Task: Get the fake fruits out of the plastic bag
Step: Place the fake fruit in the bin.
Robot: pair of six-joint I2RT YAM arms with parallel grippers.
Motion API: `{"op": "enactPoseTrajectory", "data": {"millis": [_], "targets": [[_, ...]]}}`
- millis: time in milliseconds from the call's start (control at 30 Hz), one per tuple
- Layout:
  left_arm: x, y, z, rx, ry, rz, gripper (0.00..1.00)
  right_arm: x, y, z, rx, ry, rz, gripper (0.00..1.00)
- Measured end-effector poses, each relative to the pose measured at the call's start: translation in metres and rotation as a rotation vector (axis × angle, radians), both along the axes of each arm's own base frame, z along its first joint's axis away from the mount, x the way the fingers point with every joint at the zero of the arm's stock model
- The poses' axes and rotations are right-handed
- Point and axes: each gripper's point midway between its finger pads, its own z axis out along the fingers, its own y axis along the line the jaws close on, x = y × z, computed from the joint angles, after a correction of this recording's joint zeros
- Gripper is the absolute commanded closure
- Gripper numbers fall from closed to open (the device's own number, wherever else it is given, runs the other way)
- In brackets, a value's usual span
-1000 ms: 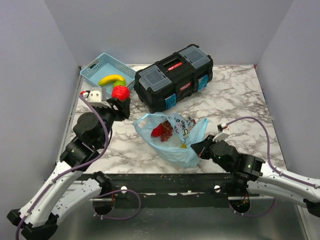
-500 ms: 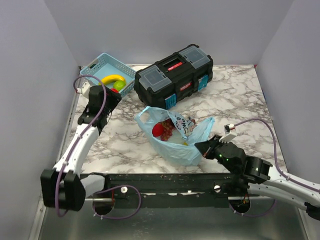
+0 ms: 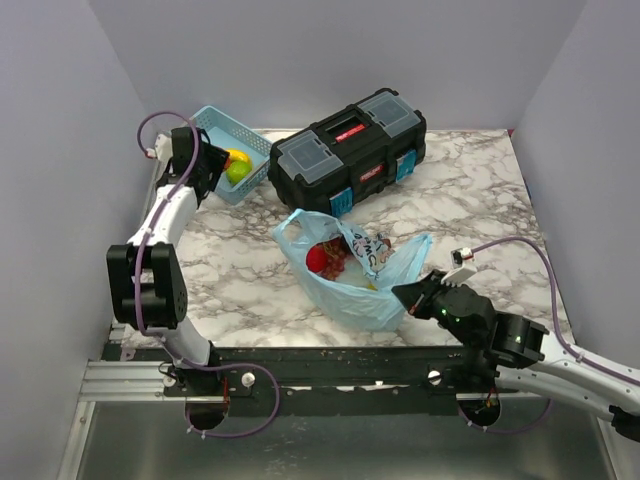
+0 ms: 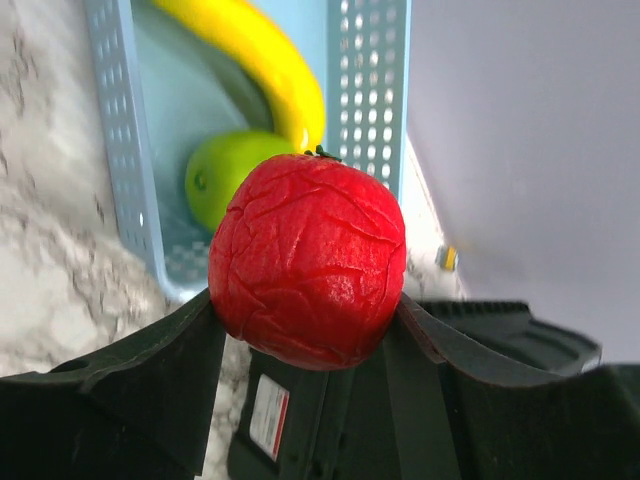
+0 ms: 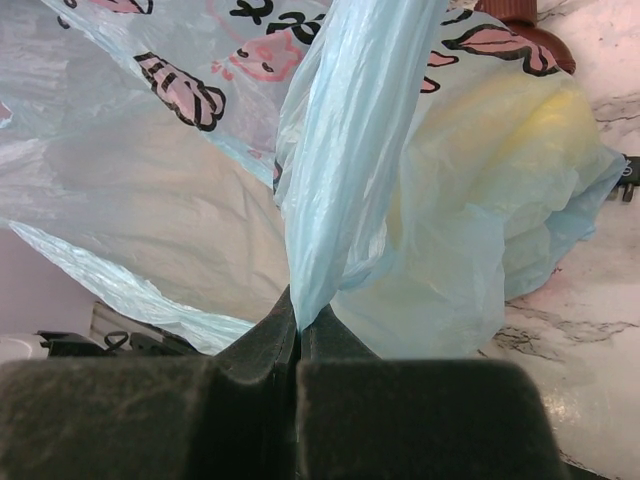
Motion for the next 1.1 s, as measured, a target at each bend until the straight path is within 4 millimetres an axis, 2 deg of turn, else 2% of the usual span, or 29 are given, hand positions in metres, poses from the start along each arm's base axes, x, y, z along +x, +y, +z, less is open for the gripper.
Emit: {"op": "enactPoseTrajectory", "data": {"millis": [133, 233, 367, 433, 533, 600, 767, 833, 1100], "targets": [[0.025, 0.027, 0.001, -0.018, 0.000, 0.031, 0.89, -0.001, -0.001, -0.004, -0.015, 0.008, 0.000, 0.99], [0.038, 0.041, -0.004, -0.051, 0.007, 0.036, 0.86, -0.001, -0.002, -0.004, -0.017, 0.009, 0.000, 0.99], [0.059, 0.046, -0.023, -0.090, 0.047, 0.000, 0.79, -0.001, -0.003, -0.002, -0.012, 0.007, 0.000, 0.99], [0.066, 0.042, -0.038, -0.109, 0.080, -0.023, 0.72, -0.001, -0.003, -0.001, -0.015, 0.009, -0.001, 0.99], [0.060, 0.037, -0.059, -0.133, 0.136, -0.042, 0.56, -0.001, -0.002, -0.001, -0.020, 0.013, -0.002, 0.99], [0.055, 0.035, -0.066, -0.139, 0.165, -0.043, 0.46, -0.001, -0.002, -0.003, -0.026, 0.016, -0.002, 0.99], [0.053, 0.036, -0.068, -0.143, 0.178, -0.039, 0.22, -0.001, -0.001, -0.003, -0.022, 0.020, -0.004, 0.99], [0.052, 0.036, -0.067, -0.139, 0.179, -0.042, 0.18, -0.001, -0.001, -0.003, -0.021, 0.020, -0.004, 0.99], [0.056, 0.036, -0.047, -0.127, 0.157, -0.050, 0.18, 0.000, 0.000, -0.006, -0.033, 0.026, -0.004, 0.99]]}}
